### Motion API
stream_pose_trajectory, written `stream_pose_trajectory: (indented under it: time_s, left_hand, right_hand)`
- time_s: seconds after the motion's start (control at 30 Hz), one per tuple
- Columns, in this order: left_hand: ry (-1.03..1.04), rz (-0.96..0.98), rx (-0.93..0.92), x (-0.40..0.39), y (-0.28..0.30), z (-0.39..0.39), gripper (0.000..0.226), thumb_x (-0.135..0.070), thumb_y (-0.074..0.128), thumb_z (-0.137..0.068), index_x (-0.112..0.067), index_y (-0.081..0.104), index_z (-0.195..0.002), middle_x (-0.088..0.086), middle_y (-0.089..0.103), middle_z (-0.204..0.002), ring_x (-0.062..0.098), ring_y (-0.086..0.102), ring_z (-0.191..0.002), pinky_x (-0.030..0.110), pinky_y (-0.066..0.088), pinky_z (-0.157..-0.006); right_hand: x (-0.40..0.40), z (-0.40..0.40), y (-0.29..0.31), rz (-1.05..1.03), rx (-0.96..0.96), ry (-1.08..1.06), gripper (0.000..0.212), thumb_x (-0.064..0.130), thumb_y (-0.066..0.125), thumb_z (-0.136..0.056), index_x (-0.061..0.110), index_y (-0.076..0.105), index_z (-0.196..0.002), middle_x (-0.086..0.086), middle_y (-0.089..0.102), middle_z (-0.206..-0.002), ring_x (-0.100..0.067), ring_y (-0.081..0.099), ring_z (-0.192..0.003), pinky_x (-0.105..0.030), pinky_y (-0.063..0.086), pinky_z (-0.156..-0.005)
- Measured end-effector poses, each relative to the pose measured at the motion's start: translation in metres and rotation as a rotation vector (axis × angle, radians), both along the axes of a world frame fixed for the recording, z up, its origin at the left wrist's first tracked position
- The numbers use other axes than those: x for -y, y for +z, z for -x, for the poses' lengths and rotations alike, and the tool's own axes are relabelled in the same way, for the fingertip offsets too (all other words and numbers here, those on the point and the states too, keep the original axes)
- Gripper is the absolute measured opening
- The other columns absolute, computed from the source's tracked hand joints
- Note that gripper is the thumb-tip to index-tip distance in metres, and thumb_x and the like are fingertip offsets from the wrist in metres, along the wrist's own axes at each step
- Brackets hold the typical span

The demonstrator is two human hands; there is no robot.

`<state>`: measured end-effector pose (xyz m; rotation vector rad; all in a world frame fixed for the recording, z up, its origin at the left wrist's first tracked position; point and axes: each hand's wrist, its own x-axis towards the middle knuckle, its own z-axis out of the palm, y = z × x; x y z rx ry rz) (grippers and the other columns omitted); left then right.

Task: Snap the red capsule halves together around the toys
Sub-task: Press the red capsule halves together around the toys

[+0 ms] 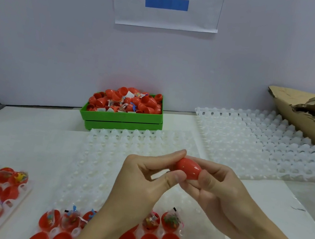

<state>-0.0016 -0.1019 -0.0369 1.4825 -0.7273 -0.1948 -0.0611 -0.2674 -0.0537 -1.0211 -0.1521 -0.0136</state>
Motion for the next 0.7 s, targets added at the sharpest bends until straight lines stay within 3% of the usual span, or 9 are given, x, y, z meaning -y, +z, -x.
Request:
stream_pose_trajectory:
  time_s: [0.1, 0.33, 0.47, 0.57, 0.7]
  left_hand:
    - [0.009, 0.029, -0.064, 0.000, -0.001, -0.001, 0.029, -0.022, 0.074, -0.071, -0.022, 0.078, -0.099, -0.004, 0.076, -0.103, 0.011, 0.070, -0.104, 0.027, 0.056, -0.090]
    - [0.008, 0.101, -0.037, -0.002, 0.003, -0.003, 0.032, -0.022, 0.081, -0.049, -0.023, 0.081, -0.081, -0.002, 0.078, -0.092, 0.012, 0.073, -0.096, 0.017, 0.055, -0.082]
    - [0.019, 0.047, 0.014, -0.003, 0.003, -0.006, 0.032, -0.013, 0.084, -0.044, -0.022, 0.081, -0.074, -0.005, 0.078, -0.089, 0.011, 0.074, -0.091, 0.017, 0.056, -0.077]
    - [0.005, -0.021, 0.038, -0.006, 0.002, -0.010, 0.038, 0.008, 0.088, -0.044, -0.021, 0.079, -0.067, -0.004, 0.078, -0.090, 0.012, 0.074, -0.090, 0.020, 0.058, -0.074]
    - [-0.099, -0.099, 0.037, -0.010, 0.004, -0.010, 0.039, 0.000, 0.083, -0.053, -0.024, 0.078, -0.083, -0.002, 0.076, -0.096, 0.014, 0.072, -0.097, 0.026, 0.059, -0.076]
  right_hand:
    - [-0.002, 0.000, 0.001, 0.046, 0.018, 0.001, 0.064, 0.029, 0.091, -0.063, -0.004, 0.070, -0.115, -0.023, 0.069, -0.116, -0.031, 0.064, -0.117, -0.028, 0.053, -0.093]
    - [-0.001, 0.000, 0.004, 0.045, 0.065, 0.140, 0.058, 0.025, 0.082, -0.073, -0.004, 0.066, -0.120, -0.019, 0.067, -0.124, -0.030, 0.062, -0.121, -0.030, 0.050, -0.099]
    - [0.000, 0.000, 0.004, 0.058, 0.106, 0.230, 0.057, 0.022, 0.075, -0.080, -0.009, 0.060, -0.125, -0.020, 0.058, -0.137, -0.034, 0.055, -0.128, -0.034, 0.046, -0.104]
    - [0.002, 0.000, 0.002, 0.082, 0.064, 0.244, 0.066, 0.025, 0.079, -0.077, -0.011, 0.058, -0.128, -0.030, 0.054, -0.137, -0.043, 0.050, -0.130, -0.039, 0.046, -0.105]
    - [0.006, 0.001, 0.003, 0.129, 0.014, 0.265, 0.068, 0.029, 0.081, -0.077, -0.006, 0.058, -0.130, -0.026, 0.055, -0.137, -0.041, 0.050, -0.131, -0.043, 0.046, -0.106]
